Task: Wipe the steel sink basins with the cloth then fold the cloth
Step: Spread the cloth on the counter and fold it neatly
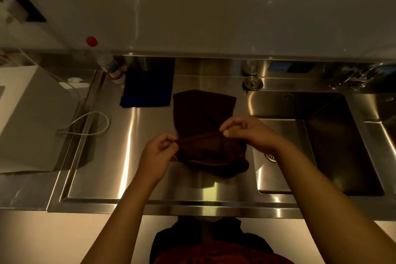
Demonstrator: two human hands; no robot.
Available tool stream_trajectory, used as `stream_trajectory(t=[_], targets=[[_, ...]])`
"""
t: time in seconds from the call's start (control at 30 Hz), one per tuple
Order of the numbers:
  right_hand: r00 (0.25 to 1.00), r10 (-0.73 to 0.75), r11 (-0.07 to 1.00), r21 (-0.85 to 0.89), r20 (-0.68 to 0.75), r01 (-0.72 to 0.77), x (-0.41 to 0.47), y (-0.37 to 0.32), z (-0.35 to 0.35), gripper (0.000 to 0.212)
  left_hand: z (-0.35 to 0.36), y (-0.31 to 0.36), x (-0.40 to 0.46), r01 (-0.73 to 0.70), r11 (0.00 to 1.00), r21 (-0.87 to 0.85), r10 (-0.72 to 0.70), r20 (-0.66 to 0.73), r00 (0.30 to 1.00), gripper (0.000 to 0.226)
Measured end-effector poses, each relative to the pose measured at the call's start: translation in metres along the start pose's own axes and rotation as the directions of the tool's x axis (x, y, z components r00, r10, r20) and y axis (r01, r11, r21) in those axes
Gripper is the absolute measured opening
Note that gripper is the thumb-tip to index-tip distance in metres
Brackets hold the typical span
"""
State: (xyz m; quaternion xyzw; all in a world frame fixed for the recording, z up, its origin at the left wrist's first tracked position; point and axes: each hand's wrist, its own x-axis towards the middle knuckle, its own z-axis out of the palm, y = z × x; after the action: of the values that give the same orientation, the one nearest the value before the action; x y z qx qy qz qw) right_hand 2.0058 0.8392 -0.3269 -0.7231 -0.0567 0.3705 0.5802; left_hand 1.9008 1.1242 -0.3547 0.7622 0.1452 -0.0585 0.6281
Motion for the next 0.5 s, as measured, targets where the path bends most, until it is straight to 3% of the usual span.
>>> stream_trajectory(t=[0.1, 0.17, 0.23, 0.37, 0.43, 0.5], targets=[[0.927, -0.071, 0.954, -0.296, -0.368, -0.044, 0.032, 0.008, 0.0, 0.019, 0.004, -0.018, 0.028, 0.114, 0.984, 0.139, -0.097, -0.125, 0.987, 0.009], [0.863, -0.127, 0.872, -0.47, -0.488, -0.137, 0.047, 0.028, 0.005, 0.025, 0.006, -0.039, 0.039, 0.187, 0.913, 0.363, -0.147, -0.137, 0.98, 0.032], [0.873, -0.109, 0.831, -0.525, -0.475, -0.182, 0.052, 0.05, 0.013, 0.026, 0.008, -0.057, 0.042, 0.186, 0.854, 0.486, -0.143, -0.125, 0.982, 0.042], [0.899, 0.022, 0.812, -0.517, -0.438, -0.272, 0.041, 0.087, 0.037, 0.012, 0.021, -0.09, 0.031, 0.119, 0.83, 0.545, -0.117, -0.038, 0.992, 0.026], [0.911, 0.169, 0.789, -0.502, -0.378, -0.354, 0.033, 0.099, 0.049, 0.014, 0.027, -0.101, 0.021, 0.154, 0.826, 0.542, -0.173, -0.017, 0.985, 0.036], [0.909, 0.292, 0.748, -0.52, -0.299, -0.412, 0.024, 0.109, 0.062, 0.029, 0.033, -0.109, 0.012, 0.186, 0.829, 0.528, -0.205, -0.022, 0.978, 0.052]])
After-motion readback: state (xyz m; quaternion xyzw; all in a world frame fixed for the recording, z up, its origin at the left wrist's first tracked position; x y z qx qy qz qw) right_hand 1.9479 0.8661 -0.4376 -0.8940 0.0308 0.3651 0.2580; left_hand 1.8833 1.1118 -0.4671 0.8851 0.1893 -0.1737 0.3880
